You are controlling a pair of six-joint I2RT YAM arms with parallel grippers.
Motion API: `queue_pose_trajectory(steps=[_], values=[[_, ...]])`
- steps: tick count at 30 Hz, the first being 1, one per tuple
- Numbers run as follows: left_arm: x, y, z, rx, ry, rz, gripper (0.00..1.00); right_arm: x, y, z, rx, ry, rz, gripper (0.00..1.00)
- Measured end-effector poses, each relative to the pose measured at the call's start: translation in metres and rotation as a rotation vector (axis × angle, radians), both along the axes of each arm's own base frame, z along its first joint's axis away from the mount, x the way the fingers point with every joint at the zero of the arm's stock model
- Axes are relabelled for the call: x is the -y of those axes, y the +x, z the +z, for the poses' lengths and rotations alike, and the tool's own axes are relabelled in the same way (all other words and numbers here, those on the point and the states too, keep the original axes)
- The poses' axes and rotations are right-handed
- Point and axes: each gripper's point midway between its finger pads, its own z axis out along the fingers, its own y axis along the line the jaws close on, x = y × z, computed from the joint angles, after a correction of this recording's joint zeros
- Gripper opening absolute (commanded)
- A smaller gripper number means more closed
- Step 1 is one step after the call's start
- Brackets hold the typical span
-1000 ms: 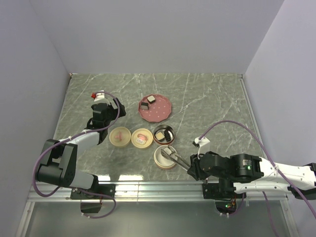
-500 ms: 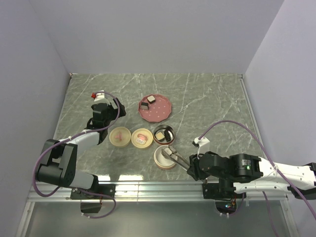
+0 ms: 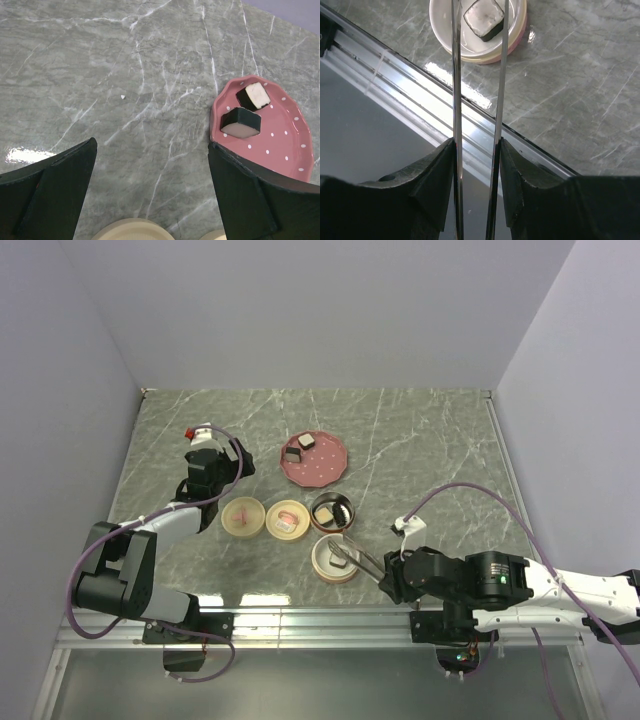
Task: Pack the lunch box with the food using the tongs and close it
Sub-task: Pick up the food using the clamp
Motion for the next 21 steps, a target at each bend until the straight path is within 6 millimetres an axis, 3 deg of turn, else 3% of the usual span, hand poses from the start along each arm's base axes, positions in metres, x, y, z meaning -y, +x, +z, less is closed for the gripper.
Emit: queue_pose_trajectory(steps=[9, 21], values=[[0.0, 0.0, 0.0, 0.0, 0.0, -0.001, 1.0, -0.009, 0.017, 0.011, 0.083, 0.007, -0.037, 0.47], [0.001, 0.0, 0.0, 0.0, -0.002, -0.005, 1.0, -0.045, 0.065, 0.055, 0.324, 0.04, -0.067, 0.52]])
